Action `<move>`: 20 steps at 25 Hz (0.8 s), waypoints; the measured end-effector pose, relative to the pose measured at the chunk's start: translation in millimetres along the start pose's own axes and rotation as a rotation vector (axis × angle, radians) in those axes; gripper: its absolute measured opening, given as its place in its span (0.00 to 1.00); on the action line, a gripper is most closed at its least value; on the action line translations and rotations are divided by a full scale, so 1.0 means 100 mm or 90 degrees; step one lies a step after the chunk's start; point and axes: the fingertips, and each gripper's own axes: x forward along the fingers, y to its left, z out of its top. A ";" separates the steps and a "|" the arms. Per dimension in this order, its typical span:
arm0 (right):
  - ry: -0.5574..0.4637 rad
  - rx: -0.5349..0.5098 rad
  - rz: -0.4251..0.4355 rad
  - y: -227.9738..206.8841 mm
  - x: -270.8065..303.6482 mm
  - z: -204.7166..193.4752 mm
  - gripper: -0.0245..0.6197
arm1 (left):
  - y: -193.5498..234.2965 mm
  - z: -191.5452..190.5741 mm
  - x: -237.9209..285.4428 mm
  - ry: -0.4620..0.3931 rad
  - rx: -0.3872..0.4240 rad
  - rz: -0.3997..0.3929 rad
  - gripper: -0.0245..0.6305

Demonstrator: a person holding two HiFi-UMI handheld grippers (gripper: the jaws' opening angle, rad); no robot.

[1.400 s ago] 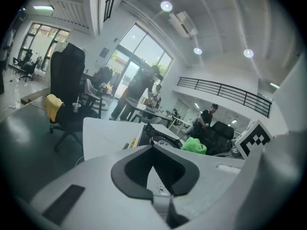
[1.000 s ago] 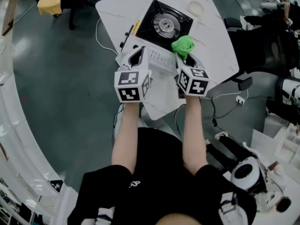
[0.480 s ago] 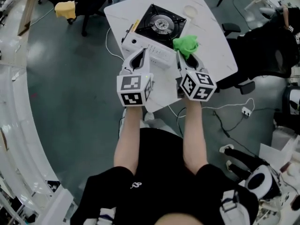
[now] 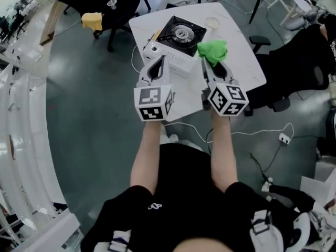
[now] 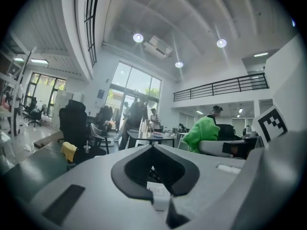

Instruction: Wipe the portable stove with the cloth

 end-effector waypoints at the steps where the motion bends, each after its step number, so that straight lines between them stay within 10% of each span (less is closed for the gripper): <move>1: -0.004 -0.006 0.006 0.01 -0.04 0.03 0.16 | -0.04 0.03 -0.03 -0.005 0.007 0.002 0.04; 20: -0.027 -0.067 0.007 -0.14 -0.51 0.28 0.16 | -0.58 0.18 -0.10 -0.020 0.068 -0.023 0.04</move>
